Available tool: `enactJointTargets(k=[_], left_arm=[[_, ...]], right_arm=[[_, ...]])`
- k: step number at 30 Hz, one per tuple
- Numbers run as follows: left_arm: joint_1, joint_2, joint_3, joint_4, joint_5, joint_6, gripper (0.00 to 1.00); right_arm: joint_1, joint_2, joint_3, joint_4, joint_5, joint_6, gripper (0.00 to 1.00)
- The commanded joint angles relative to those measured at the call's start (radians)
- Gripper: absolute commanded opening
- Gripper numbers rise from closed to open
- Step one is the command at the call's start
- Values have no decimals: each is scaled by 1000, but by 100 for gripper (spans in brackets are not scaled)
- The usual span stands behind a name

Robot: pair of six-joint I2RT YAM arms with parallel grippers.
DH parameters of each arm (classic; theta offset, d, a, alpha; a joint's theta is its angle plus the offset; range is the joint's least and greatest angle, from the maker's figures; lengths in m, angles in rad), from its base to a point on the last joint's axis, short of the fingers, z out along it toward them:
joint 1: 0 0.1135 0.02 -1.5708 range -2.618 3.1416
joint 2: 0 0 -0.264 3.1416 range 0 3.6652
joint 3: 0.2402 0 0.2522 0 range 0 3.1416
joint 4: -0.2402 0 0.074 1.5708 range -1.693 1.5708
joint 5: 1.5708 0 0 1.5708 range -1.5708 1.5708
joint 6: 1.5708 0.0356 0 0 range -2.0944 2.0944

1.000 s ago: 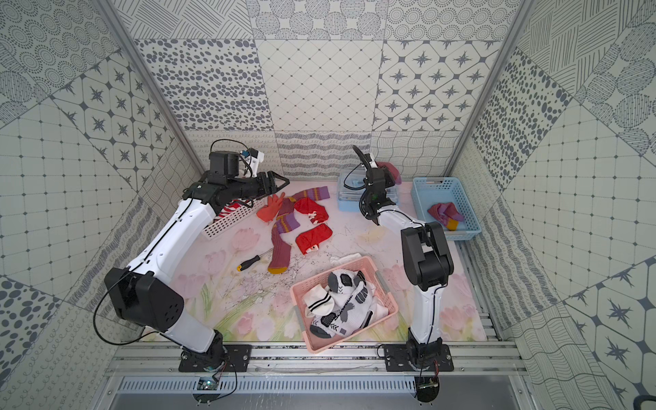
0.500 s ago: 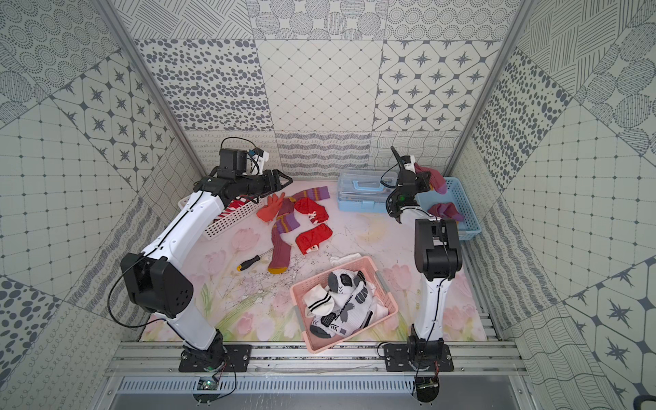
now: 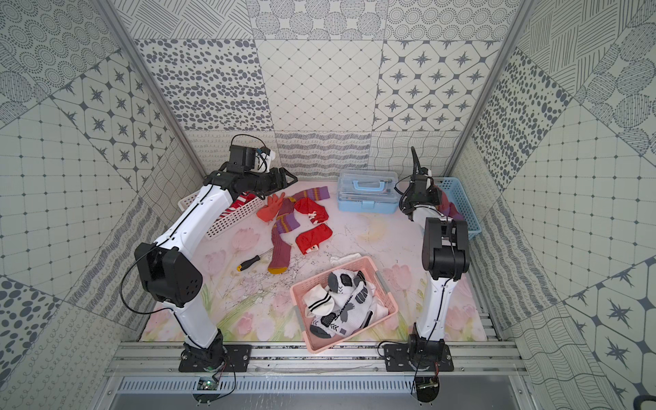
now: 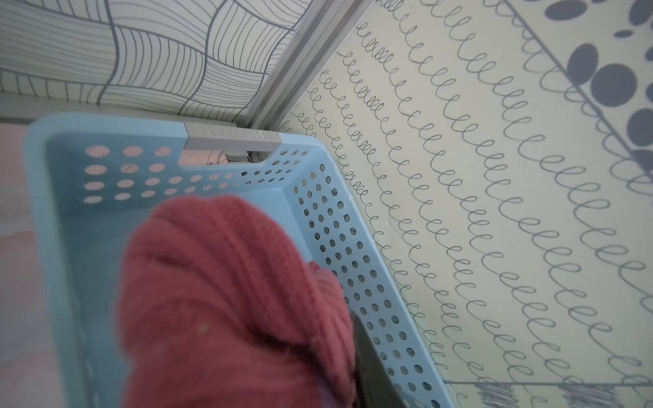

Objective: Sort the socks into the basket by color
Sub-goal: Place the sock in the bin.

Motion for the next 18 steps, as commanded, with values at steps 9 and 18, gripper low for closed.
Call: enactJointTargets(k=[9, 18], left_arm=[[-4, 70, 20, -322, -210, 40, 72], [-9, 103, -98, -364, -345, 25, 75]], right_arm=[[-56, 5, 97, -247, -86, 276, 97], [-13, -120, -14, -180, -303, 349, 98]])
